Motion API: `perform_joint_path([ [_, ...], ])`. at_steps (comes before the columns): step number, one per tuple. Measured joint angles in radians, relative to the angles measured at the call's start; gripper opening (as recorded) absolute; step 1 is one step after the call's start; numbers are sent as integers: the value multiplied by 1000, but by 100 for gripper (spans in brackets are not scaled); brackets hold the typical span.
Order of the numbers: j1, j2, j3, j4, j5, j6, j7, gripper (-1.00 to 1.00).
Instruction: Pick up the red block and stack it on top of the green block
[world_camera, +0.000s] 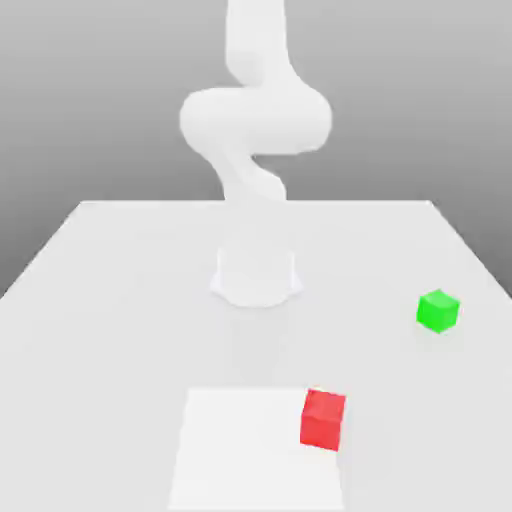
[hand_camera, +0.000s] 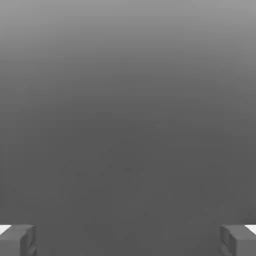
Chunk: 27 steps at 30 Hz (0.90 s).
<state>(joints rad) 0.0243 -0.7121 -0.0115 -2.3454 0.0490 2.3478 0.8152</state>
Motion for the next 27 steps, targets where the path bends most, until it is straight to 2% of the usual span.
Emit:
perform_joint_path([
  [7, 61, 273, 14, -134, 121, 141, 66, 0],
  [13, 85, 493, 72, -246, 146, 263, 175, 0],
  [16, 88, 598, 101, -304, 108, 328, 266, 0],
  [20, 104, 731, 109, -375, -26, 416, 441, 0],
  [27, 136, 957, 58, -360, -113, 604, 520, 0],
])
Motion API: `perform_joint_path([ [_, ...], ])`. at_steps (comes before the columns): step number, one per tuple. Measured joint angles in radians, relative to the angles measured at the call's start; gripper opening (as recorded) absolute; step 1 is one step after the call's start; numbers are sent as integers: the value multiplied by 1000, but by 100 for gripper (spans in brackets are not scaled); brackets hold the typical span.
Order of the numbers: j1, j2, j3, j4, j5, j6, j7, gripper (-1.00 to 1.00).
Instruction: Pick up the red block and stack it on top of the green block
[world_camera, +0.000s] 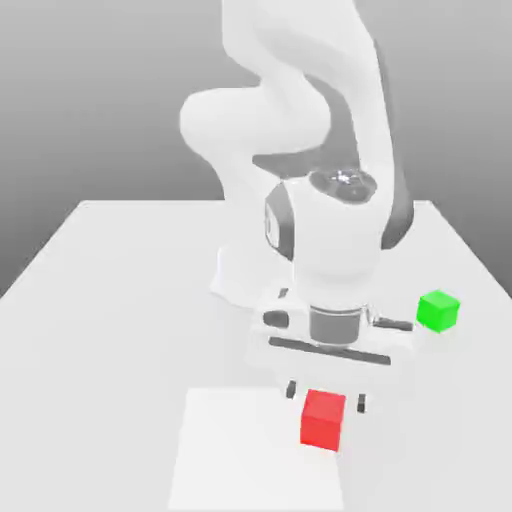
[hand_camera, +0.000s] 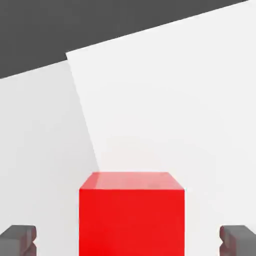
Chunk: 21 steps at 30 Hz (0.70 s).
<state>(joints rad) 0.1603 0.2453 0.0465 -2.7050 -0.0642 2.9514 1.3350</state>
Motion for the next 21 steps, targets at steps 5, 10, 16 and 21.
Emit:
perform_joint_path([
  [5, 3, 19, -4, 2, -4, 17, 4, -100],
  [10, -2, -34, 4, -4, 5, -27, -5, -100],
  [16, 42, -206, 43, -37, 71, -170, -83, -100],
  [21, 261, -284, 136, -80, 171, -210, -341, -100],
])
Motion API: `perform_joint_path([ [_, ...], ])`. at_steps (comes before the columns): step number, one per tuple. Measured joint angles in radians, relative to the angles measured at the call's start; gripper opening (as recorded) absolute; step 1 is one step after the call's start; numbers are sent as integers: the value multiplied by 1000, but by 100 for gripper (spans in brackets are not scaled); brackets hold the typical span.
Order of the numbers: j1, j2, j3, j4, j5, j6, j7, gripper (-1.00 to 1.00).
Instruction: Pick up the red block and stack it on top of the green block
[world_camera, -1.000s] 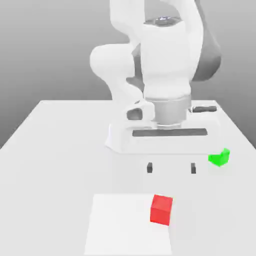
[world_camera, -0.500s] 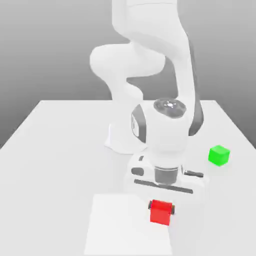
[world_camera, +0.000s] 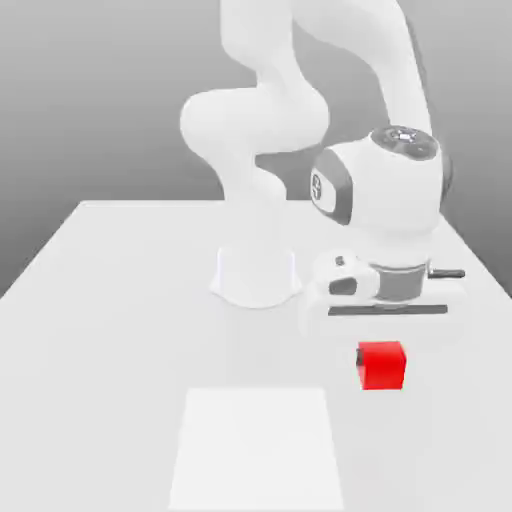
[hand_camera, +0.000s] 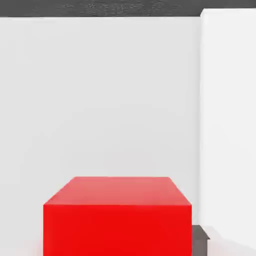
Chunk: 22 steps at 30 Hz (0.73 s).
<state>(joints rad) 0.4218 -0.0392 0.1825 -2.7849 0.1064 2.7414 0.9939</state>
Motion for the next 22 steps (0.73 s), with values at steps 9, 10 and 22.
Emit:
perform_joint_path([
  [9, 327, -140, 146, -77, 86, -55, -403, -100],
  [10, 362, -155, 164, -86, 90, -60, -442, -100],
  [22, 412, 63, 207, -101, -159, 165, -382, 100],
])
